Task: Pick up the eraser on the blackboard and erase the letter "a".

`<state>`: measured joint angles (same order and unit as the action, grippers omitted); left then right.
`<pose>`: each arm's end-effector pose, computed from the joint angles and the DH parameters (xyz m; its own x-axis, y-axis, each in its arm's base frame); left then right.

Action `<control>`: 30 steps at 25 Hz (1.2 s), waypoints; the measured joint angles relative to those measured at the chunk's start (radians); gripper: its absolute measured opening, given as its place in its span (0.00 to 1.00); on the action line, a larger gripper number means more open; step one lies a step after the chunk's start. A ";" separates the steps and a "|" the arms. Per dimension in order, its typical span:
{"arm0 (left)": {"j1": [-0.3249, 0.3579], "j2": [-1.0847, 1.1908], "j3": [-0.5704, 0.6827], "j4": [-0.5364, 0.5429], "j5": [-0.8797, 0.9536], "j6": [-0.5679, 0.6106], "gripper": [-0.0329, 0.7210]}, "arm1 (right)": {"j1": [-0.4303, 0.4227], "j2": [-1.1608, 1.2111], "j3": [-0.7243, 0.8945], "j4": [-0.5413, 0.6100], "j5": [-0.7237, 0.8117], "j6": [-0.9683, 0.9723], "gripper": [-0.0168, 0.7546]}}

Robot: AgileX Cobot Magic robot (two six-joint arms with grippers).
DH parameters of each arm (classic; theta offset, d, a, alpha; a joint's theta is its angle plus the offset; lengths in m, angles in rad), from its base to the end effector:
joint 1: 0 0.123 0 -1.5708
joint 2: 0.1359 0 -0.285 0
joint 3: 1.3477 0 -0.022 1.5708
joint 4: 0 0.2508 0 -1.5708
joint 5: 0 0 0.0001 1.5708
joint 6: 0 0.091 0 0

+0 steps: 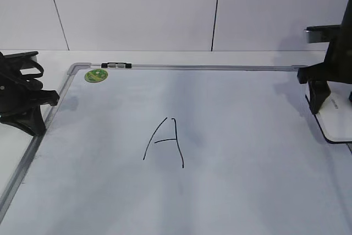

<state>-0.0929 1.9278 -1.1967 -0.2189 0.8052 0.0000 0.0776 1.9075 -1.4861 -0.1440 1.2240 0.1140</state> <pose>0.3577 -0.0476 0.1520 -0.9924 -0.0587 -0.1082 -0.0392 0.9840 -0.1737 0.3750 0.0168 0.2251 -0.9996 -0.0134 -0.0246 -0.0100 0.9910 -0.1336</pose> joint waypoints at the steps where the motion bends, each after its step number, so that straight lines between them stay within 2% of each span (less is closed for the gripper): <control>1: 0.000 0.000 0.000 0.000 0.000 0.000 0.09 | 0.000 0.008 0.000 0.000 0.000 -0.002 0.72; 20: 0.000 0.000 0.000 -0.003 0.000 0.000 0.09 | -0.040 0.086 0.002 0.044 -0.005 -0.038 0.72; 30: 0.000 0.000 0.000 -0.003 0.000 0.000 0.09 | -0.040 0.093 0.002 0.017 -0.010 -0.042 0.72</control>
<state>-0.0929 1.9278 -1.1967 -0.2222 0.8052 0.0000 0.0380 2.0010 -1.4844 -0.1266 1.2144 0.0724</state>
